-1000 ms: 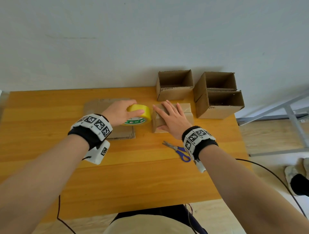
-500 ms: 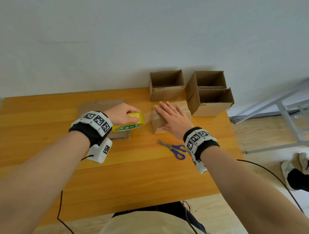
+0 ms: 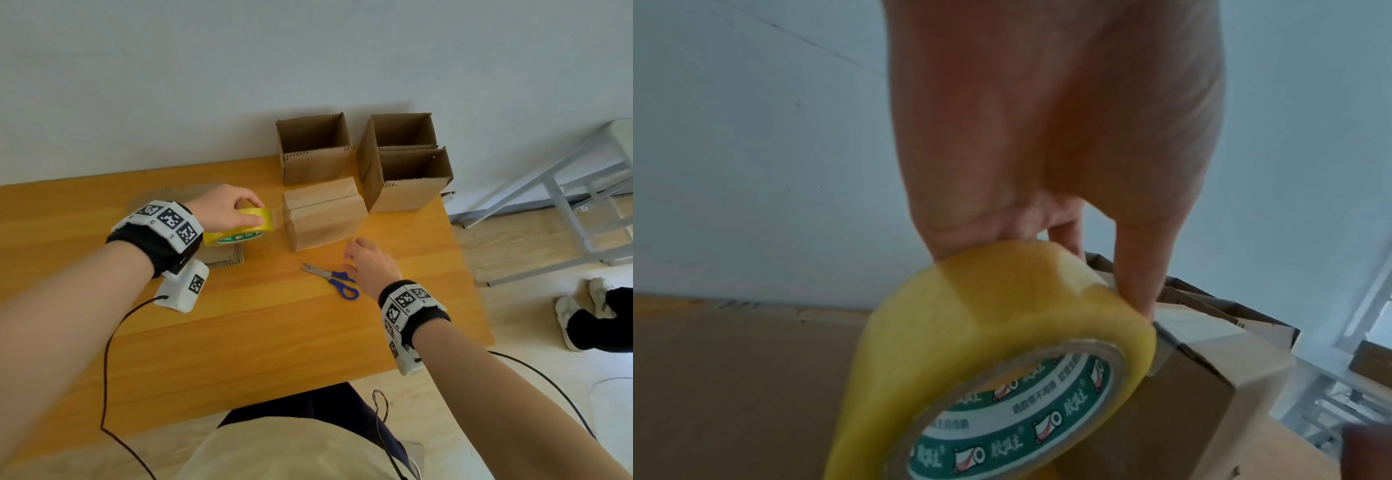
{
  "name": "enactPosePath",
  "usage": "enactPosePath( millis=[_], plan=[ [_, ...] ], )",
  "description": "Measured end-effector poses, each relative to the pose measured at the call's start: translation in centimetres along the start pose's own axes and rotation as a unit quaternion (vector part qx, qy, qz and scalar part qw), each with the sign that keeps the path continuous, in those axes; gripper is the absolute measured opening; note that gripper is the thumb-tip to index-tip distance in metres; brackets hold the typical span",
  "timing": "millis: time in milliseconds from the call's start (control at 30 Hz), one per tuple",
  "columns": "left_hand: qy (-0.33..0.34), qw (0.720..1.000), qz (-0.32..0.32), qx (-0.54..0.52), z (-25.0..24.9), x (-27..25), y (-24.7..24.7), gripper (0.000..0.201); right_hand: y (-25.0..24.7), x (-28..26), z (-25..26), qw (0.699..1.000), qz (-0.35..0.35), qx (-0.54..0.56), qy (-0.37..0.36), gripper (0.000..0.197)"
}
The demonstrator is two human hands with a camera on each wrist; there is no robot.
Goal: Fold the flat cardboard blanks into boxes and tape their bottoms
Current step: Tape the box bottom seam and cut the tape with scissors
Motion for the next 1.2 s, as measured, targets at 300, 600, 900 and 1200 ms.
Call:
enactPosePath(
  millis=[300, 600, 900, 1200],
  plan=[
    [0.006, 0.999, 0.033, 0.006, -0.4, -0.3, 0.5, 0.038, 5.5, -0.8, -3.7, 0.99, 0.083, -0.052, 0.101, 0.033],
    [-0.024, 0.999, 0.035, -0.018, -0.6, -0.4, 0.6, 0.039, 5.6, -0.7, -3.1, 0.987, 0.107, -0.076, 0.094, 0.029],
    [-0.034, 0.998, 0.038, -0.044, -1.2, -0.9, 0.4, 0.035, 5.4, -1.7, -0.2, 0.909, 0.19, 0.34, 0.146, 0.011],
    [-0.047, 0.996, 0.046, -0.063, -0.9, -1.1, 0.4, 0.035, 4.9, -2.3, 3.6, 0.801, 0.247, 0.517, 0.175, 0.032]
  ],
)
Point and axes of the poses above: each hand's wrist, its own x-axis towards the middle knuckle, its own y-axis out of the palm, z = x × y, the point moved 7 cm from there along x, towards the middle knuckle, and after that the axes turned 11 degrees about x, right-handed, at the moved point
